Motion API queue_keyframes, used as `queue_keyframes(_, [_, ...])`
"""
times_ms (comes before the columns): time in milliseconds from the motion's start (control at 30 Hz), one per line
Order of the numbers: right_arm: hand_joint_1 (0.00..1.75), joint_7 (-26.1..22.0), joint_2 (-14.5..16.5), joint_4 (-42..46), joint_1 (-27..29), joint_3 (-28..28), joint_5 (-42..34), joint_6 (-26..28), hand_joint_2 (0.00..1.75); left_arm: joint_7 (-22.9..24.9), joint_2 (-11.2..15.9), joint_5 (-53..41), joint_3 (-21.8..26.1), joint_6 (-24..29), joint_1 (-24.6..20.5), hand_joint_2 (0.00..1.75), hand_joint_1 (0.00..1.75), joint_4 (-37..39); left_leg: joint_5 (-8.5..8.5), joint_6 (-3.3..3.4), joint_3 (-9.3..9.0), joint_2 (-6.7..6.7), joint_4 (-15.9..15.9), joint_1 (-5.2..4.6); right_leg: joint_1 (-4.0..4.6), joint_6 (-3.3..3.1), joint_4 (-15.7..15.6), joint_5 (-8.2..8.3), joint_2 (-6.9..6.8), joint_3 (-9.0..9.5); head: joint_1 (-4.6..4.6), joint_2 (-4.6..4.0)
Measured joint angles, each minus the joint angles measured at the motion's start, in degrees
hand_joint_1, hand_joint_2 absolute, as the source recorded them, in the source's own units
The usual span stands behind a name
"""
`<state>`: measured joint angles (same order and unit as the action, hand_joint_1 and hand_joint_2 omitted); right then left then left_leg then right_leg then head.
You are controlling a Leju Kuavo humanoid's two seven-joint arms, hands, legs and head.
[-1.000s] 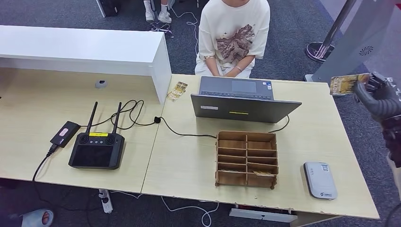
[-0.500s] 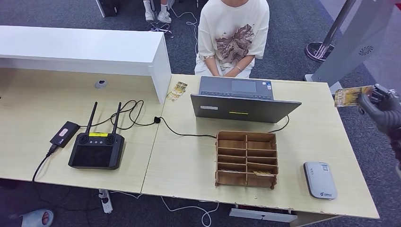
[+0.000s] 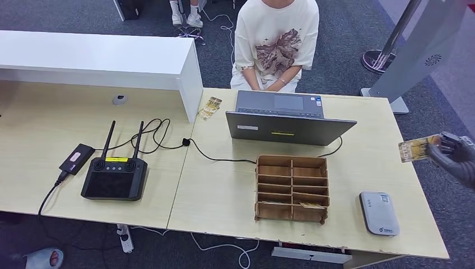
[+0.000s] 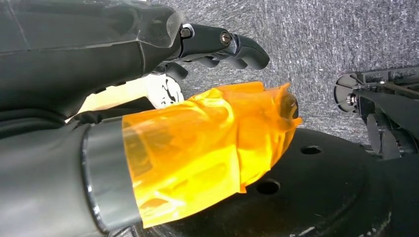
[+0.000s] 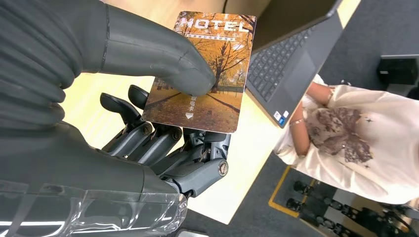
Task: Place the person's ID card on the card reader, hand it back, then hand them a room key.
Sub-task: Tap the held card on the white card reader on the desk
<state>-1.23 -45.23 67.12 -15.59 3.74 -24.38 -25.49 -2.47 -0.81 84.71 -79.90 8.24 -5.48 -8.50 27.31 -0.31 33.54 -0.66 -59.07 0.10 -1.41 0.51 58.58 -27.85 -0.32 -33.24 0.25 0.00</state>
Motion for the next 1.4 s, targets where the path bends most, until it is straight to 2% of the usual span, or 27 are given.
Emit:
queue_keyframes(600, [1.75,0.4,-0.8,0.5,1.8,0.3,0.6,0.1,1.75,0.2,0.0,0.0,0.0,0.0,0.0,0.0,0.0,0.0,0.0,0.0,0.0,0.01,0.0,0.0,0.0,0.0,0.0,0.0,0.02,0.0,0.0,0.0])
queue_keyframes(900, [1.75,1.7,-0.7,0.4,1.8,2.5,5.7,0.9,1.75,0.6,0.0,-0.1,-0.1,-0.4,-0.1,0.0,0.0,0.0,0.0,0.0,0.01,0.01,0.0,0.0,0.0,0.0,0.0,0.0,0.02,0.0,0.01,0.0])
queue_keyframes(1133, [1.75,1.5,1.2,-2.0,2.4,6.0,11.2,2.5,1.75,1.2,0.0,-1.0,-0.1,-0.4,-0.1,0.0,0.0,0.0,0.0,0.0,0.01,0.01,0.0,0.0,0.0,0.0,0.0,0.0,0.01,0.0,0.01,0.0])
queue_keyframes(1400, [1.75,1.2,2.7,-3.5,2.6,8.0,12.0,2.7,1.75,1.3,0.2,-1.2,-0.1,-0.4,-0.2,0.0,0.0,0.0,0.0,0.0,0.01,0.01,0.0,0.0,0.0,0.0,0.0,0.0,0.01,0.0,-0.01,0.0])
